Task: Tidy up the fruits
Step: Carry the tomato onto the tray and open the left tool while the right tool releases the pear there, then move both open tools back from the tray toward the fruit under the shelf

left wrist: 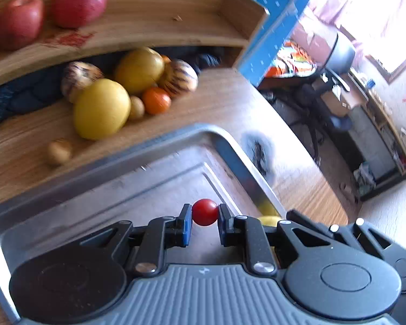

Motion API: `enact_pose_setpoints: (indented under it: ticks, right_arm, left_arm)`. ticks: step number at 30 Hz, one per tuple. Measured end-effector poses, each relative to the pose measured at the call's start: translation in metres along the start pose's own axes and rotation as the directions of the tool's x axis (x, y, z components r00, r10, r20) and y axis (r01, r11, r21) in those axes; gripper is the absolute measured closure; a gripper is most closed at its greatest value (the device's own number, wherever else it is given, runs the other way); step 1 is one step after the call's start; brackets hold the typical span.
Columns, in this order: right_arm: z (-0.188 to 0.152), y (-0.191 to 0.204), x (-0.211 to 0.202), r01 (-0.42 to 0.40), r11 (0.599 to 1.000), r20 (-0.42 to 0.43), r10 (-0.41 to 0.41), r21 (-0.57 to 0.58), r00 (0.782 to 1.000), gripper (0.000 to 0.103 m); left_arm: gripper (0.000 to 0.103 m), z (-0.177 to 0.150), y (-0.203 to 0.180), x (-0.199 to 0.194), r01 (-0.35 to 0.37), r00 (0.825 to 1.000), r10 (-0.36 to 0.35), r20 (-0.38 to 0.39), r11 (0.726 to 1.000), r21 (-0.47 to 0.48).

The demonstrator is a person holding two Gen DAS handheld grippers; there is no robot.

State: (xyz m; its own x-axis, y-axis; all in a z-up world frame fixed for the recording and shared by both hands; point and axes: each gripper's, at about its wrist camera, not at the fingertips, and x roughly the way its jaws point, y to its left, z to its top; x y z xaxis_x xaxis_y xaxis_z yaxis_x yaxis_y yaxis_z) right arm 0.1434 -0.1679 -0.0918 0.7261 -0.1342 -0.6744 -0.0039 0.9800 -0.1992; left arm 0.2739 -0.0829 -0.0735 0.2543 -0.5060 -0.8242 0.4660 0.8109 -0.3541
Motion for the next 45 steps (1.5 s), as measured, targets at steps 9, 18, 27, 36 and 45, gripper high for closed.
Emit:
enact_pose_setpoints:
  ticks: [9,18,27,36,45]
  right_arm:
    - [-0.008,0.001,-0.005,-0.011,1.000,-0.002,0.011,-0.026,1.000,0.049]
    - [-0.017,-0.003,-0.004,-0.012,1.000,-0.025,0.012,-0.019,1.000,0.041]
    - [-0.028,0.003,-0.024,-0.074,0.996,0.004,0.074,-0.040,0.997,0.015]
    - [-0.042,0.010,-0.051,-0.183,0.982,0.012,0.184,-0.035,0.983,0.001]
    - [-0.052,0.031,-0.066,-0.359,0.933,-0.053,0.357,-0.037,0.933,0.001]
  left_arm:
    - [0.081,-0.010,-0.002,0.003,-0.054,0.998,0.054,-0.020,0.998,-0.019]
    - [0.064,-0.027,0.000,-0.007,-0.103,0.995,0.102,-0.007,0.993,-0.064]
    - [0.014,-0.053,0.000,-0.038,-0.194,0.979,0.200,0.050,0.975,-0.104]
    - [0.003,-0.095,0.008,-0.080,-0.329,0.939,0.338,0.059,0.937,-0.119]
    - [0.002,-0.146,0.029,-0.113,-0.431,0.901,0.433,-0.018,0.892,-0.137]
